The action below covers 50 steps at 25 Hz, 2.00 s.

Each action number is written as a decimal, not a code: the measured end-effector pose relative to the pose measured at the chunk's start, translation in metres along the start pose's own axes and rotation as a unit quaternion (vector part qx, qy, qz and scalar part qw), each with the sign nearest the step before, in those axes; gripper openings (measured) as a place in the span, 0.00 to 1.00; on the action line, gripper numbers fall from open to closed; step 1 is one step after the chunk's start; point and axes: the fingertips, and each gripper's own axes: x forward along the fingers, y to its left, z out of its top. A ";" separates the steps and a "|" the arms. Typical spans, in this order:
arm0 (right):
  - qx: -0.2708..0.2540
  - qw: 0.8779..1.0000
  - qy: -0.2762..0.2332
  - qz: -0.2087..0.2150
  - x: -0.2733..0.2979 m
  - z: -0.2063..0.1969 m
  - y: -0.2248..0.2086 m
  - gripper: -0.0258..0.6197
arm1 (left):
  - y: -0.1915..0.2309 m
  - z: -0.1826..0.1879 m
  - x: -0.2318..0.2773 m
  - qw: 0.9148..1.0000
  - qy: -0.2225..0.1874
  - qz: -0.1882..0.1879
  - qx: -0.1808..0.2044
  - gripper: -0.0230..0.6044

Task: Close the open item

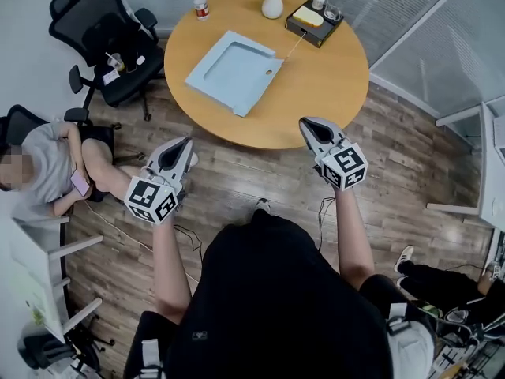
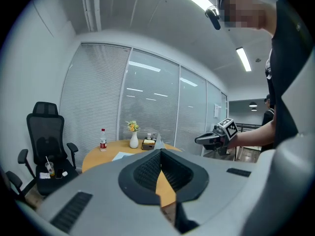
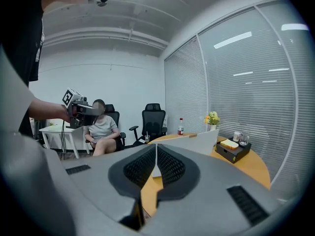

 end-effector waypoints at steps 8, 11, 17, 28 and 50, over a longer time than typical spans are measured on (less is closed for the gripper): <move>-0.007 1.000 0.003 0.010 0.036 0.006 -0.032 0.05 | 0.026 -0.002 0.024 1.000 -0.001 0.022 -0.008 0.05; -0.008 1.000 0.006 0.003 0.050 0.008 -0.046 0.05 | 0.042 0.002 0.038 1.000 -0.003 0.018 -0.008 0.05; -0.001 1.000 0.016 -0.026 0.080 0.005 -0.070 0.05 | 0.085 0.003 0.066 1.000 -0.001 -0.003 -0.008 0.05; 0.037 0.992 0.062 -0.101 0.127 -0.016 -0.116 0.05 | 0.185 -0.006 0.112 0.998 0.033 -0.037 -0.033 0.05; 0.064 0.982 0.115 -0.136 0.208 -0.039 -0.136 0.05 | 0.295 -0.117 0.215 0.977 0.177 -0.122 -0.012 0.48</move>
